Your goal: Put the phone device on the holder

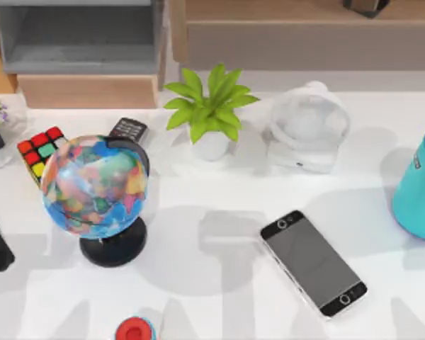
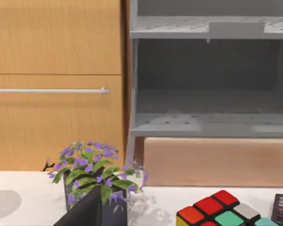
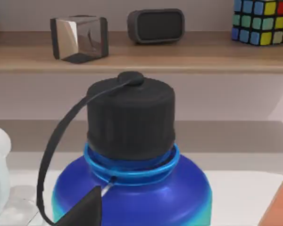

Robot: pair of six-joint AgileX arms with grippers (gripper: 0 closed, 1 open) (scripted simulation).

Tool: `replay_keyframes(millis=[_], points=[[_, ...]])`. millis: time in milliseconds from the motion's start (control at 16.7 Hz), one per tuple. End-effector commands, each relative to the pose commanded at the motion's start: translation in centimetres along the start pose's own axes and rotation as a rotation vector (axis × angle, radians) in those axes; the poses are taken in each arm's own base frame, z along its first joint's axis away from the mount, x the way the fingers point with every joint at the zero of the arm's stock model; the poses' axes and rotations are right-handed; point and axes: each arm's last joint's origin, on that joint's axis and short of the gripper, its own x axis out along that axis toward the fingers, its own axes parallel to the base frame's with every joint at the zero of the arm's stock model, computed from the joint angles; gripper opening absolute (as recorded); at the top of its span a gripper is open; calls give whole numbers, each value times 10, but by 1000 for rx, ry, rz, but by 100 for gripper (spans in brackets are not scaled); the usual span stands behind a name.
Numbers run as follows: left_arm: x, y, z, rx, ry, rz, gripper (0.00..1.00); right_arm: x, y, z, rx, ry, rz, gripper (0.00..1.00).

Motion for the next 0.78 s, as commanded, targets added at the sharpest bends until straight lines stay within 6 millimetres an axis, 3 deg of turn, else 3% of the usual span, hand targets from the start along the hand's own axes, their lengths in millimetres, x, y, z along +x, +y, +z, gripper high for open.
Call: replay_keyframes(millis=[180, 360, 780], points=[[0, 0, 0, 0, 0, 0, 100, 0, 0, 2, 0, 2, 1, 100], [0, 0, 0, 0, 0, 0, 100, 0, 2, 18, 2, 25, 16, 100], [0, 0, 0, 0, 0, 0, 100, 19, 23, 90, -7, 220, 167, 100]])
